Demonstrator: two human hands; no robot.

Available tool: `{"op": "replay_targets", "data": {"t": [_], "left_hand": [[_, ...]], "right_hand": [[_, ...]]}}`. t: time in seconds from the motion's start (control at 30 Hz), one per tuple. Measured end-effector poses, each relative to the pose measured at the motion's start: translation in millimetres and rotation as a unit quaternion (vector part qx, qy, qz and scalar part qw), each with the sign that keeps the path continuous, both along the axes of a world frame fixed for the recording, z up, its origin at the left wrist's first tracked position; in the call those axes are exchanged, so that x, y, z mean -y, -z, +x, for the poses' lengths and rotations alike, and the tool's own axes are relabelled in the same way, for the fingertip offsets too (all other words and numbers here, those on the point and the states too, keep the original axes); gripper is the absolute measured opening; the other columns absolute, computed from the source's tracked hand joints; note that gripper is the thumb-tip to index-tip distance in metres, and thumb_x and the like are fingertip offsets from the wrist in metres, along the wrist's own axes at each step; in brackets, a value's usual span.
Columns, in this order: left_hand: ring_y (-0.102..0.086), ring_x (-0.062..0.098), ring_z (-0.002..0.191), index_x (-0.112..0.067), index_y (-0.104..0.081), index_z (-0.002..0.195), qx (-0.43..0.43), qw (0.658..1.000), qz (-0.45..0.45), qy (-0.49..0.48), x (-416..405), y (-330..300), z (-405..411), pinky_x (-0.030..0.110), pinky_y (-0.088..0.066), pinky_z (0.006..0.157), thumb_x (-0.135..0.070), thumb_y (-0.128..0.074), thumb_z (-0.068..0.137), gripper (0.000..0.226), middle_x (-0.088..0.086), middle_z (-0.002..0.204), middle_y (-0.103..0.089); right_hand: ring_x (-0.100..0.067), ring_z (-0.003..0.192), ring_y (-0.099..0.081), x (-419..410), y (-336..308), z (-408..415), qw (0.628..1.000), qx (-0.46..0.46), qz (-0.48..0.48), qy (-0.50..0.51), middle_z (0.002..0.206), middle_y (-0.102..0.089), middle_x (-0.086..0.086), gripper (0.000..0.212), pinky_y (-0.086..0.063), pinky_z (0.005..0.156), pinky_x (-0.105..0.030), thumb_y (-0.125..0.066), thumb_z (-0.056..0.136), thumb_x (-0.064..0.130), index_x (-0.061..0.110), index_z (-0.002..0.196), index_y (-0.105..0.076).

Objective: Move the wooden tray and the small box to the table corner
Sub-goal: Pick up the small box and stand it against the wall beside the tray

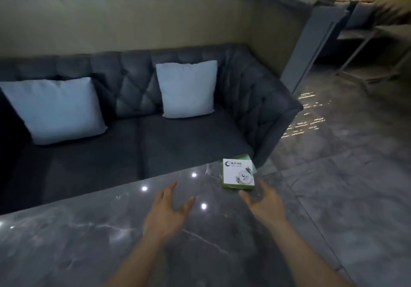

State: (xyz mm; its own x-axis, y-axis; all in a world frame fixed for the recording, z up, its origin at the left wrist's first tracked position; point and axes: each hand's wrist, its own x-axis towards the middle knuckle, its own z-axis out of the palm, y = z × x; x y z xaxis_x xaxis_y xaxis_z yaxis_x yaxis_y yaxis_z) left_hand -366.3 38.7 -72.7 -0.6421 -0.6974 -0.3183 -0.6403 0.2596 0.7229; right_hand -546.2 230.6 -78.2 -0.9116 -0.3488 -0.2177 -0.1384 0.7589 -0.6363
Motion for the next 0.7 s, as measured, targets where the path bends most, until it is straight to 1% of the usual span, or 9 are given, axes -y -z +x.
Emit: {"op": "replay_targets", "data": {"t": [0.03,0.1,0.2,0.27,0.37,0.5,0.53,0.63,0.7], "left_hand": [[-0.043,0.021,0.140,-0.034,-0.028,0.153,-0.004,1.000,0.003,0.004,-0.5,4.7,-16.7,0.043,-0.041,0.111,-0.070,-0.059,0.081,0.086,-0.003,0.158,-0.036],[-0.042,0.019,0.141,-0.033,-0.027,0.153,-0.021,1.000,0.012,0.007,-2.9,14.0,-47.9,0.044,-0.040,0.113,-0.067,-0.064,0.080,0.089,-0.003,0.158,-0.036],[-0.041,0.019,0.141,-0.031,-0.025,0.155,-0.035,0.999,0.040,0.014,-10.3,26.8,-89.2,0.044,-0.040,0.113,-0.060,-0.069,0.080,0.091,-0.004,0.158,-0.036],[-0.046,0.020,0.136,-0.028,-0.031,0.153,-0.034,0.998,0.058,0.008,-15.2,37.2,-114.1,0.043,-0.041,0.111,-0.058,-0.071,0.080,0.088,-0.003,0.154,-0.042],[-0.055,0.018,0.127,-0.024,-0.043,0.146,-0.019,0.998,0.062,0.003,-21.2,55.8,-145.7,0.037,-0.044,0.107,-0.057,-0.073,0.078,0.081,-0.002,0.143,-0.055],[-0.060,0.020,0.121,-0.020,-0.044,0.145,0.000,0.996,0.083,-0.023,-24.3,78.3,-177.2,0.031,-0.044,0.097,-0.049,-0.075,0.082,0.077,0.001,0.135,-0.061],[-0.062,0.020,0.117,-0.019,-0.045,0.144,0.004,0.996,0.084,-0.028,-24.7,83.2,-183.1,0.029,-0.044,0.094,-0.047,-0.075,0.082,0.075,0.001,0.131,-0.063],[-0.067,0.016,0.102,-0.018,-0.052,0.137,-0.005,0.995,0.082,-0.049,-26.6,93.1,-194.9,0.030,-0.050,0.093,-0.036,-0.080,0.081,0.065,0.000,0.122,-0.071],[-0.069,0.013,0.096,-0.021,-0.060,0.130,-0.008,0.996,0.075,-0.051,-27.3,95.2,-198.0,0.031,-0.053,0.093,-0.028,-0.081,0.080,0.055,-0.003,0.115,-0.074]], "right_hand": [[-0.034,0.125,-0.060,0.0,-0.6,-10.1,1.000,0.001,-0.011,0.016,0.132,-0.067,-0.009,0.068,-0.051,0.099,-0.042,-0.080,0.077,0.050,0.020,0.135,-0.061],[-0.036,0.129,-0.056,0.6,1.8,-30.1,0.999,0.019,-0.018,0.041,0.138,-0.063,-0.014,0.063,-0.045,0.101,-0.040,-0.081,0.084,0.033,0.011,0.138,-0.058],[-0.033,0.136,-0.050,2.4,17.3,-55.7,0.997,0.047,-0.001,0.057,0.148,-0.055,-0.014,0.074,-0.041,0.107,-0.037,-0.081,0.083,0.038,0.009,0.144,-0.051],[-0.033,0.136,-0.051,4.7,29.4,-68.8,0.996,0.067,-0.006,0.064,0.148,-0.055,-0.012,0.077,-0.041,0.107,-0.037,-0.082,0.081,0.042,0.011,0.145,-0.051],[-0.033,0.126,-0.059,12.0,43.4,-83.6,0.992,0.089,-0.015,0.083,0.137,-0.064,-0.011,0.066,-0.047,0.101,-0.039,-0.083,0.079,0.040,0.013,0.134,-0.060],[-0.023,0.109,-0.070,19.8,83.9,-101.4,0.987,0.102,-0.060,0.111,0.120,-0.075,-0.002,0.074,-0.057,0.095,-0.044,-0.080,0.057,0.058,0.024,0.121,-0.067],[-0.021,0.106,-0.071,22.7,85.4,-102.0,0.985,0.106,-0.069,0.116,0.116,-0.076,0.001,0.071,-0.058,0.093,-0.043,-0.081,0.058,0.055,0.026,0.121,-0.068],[-0.018,0.094,-0.074,29.3,83.3,-102.7,0.984,0.115,-0.073,0.117,0.105,-0.079,0.001,0.050,-0.059,0.087,-0.037,-0.086,0.074,0.029,0.022,0.120,-0.070],[-0.015,0.087,-0.075,31.4,87.7,-102.7,0.981,0.124,-0.080,0.123,0.097,-0.080,0.003,0.041,-0.061,0.086,-0.040,-0.086,0.075,0.023,0.019,0.114,-0.073]]}}
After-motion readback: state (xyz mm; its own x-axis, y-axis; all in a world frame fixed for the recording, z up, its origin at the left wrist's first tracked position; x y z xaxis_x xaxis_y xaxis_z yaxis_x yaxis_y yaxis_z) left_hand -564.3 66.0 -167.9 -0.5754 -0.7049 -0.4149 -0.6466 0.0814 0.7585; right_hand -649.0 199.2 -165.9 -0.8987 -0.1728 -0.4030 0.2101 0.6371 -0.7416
